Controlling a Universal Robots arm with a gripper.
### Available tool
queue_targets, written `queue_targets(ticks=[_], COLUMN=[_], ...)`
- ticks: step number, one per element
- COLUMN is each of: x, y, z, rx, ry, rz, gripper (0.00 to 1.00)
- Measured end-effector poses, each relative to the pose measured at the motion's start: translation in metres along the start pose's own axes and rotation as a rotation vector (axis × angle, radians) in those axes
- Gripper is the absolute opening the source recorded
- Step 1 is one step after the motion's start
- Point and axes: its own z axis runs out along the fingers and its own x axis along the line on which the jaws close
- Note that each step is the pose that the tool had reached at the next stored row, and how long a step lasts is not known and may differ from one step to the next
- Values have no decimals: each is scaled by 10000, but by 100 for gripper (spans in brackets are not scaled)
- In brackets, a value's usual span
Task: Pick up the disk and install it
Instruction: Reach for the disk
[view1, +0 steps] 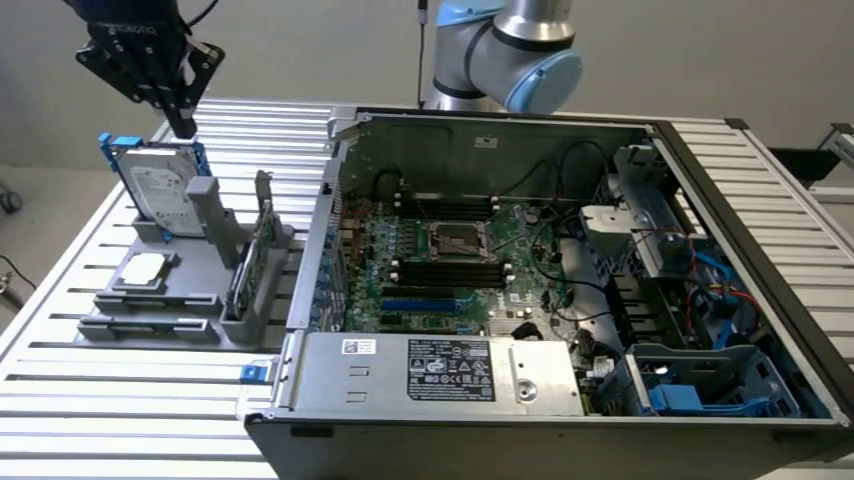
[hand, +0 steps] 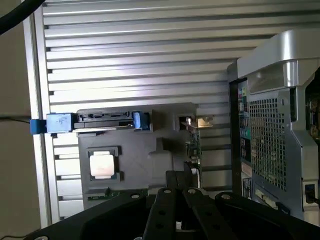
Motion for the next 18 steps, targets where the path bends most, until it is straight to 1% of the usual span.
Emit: queue_targets(ticks=[12, 18], x=[552, 742], y=[147, 279], z=[49, 79], rx=[1, 0], ry=[1, -1], rz=[2, 0], gripper=[11, 11])
